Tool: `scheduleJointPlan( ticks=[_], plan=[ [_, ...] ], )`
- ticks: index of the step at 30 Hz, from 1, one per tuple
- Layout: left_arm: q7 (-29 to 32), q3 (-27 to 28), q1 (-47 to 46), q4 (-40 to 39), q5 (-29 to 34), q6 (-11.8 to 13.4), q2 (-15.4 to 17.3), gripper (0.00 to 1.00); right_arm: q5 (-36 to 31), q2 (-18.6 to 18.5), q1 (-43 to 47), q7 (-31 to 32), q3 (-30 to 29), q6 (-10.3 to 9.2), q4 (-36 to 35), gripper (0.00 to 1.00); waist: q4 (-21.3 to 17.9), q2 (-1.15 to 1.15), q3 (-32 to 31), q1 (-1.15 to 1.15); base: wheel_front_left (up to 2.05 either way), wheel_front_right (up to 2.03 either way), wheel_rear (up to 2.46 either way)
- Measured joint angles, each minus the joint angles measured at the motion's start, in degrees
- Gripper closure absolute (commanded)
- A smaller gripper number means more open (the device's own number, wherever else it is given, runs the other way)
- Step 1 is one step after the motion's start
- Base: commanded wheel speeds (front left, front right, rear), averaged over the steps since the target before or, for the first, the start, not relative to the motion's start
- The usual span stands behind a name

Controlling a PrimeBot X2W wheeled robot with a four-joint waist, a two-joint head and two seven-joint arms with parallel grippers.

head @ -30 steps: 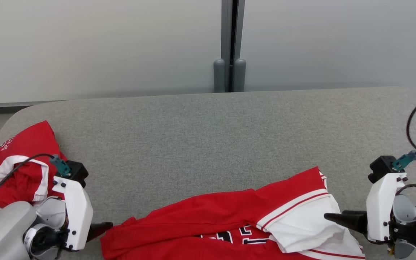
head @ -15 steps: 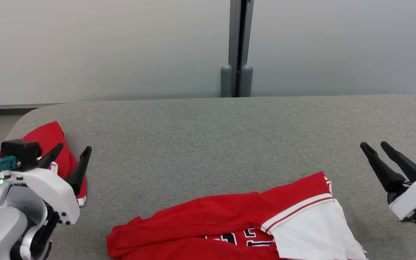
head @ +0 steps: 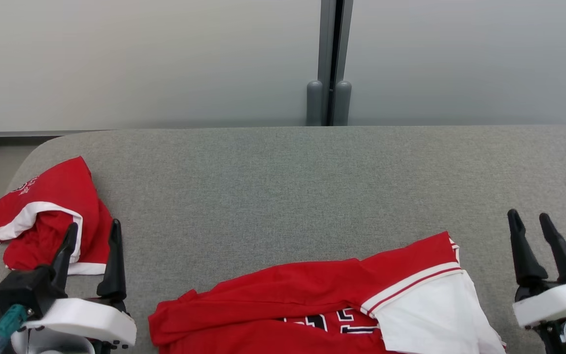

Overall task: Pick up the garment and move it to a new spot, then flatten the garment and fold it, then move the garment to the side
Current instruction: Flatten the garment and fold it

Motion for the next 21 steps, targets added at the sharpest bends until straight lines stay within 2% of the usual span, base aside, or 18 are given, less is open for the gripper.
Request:
scheduleJointPlan(
  ticks=[4, 9, 16, 21],
  plan=[
    [0.0, 4.8, 4.7, -1.2, 7.5, -0.5, -5.1, 0.0, -3.7, 3.1, 3.7, 0.0, -1.3, 0.0, 0.5, 0.0, 0.3, 0.0, 0.2, 0.0, 0.0, 0.0, 0.0],
    [0.0, 7.6, 8.8, -1.6, 14.2, -4.4, -10.9, 0.0, -5.2, 4.3, 6.2, 1.5, -1.3, 0.0, 1.9, 0.0, 0.7, 0.0, -0.2, 0.0, 0.0, 0.0, 0.0],
    [-0.1, 11.0, 9.9, 0.6, 18.5, -10.1, -14.6, 0.0, -5.4, 4.0, 5.7, 7.3, -1.1, 0.0, 4.1, 0.0, 0.7, 0.0, -0.3, 0.0, 0.0, 0.0, 0.0],
    [-0.1, 12.3, 9.9, 2.0, 20.0, -12.5, -16.2, 0.0, -4.0, 3.8, 4.0, 14.5, 0.2, 0.0, 8.5, 0.0, 1.2, 0.0, 0.1, 0.0, 0.0, 0.0, 0.0]
  ],
)
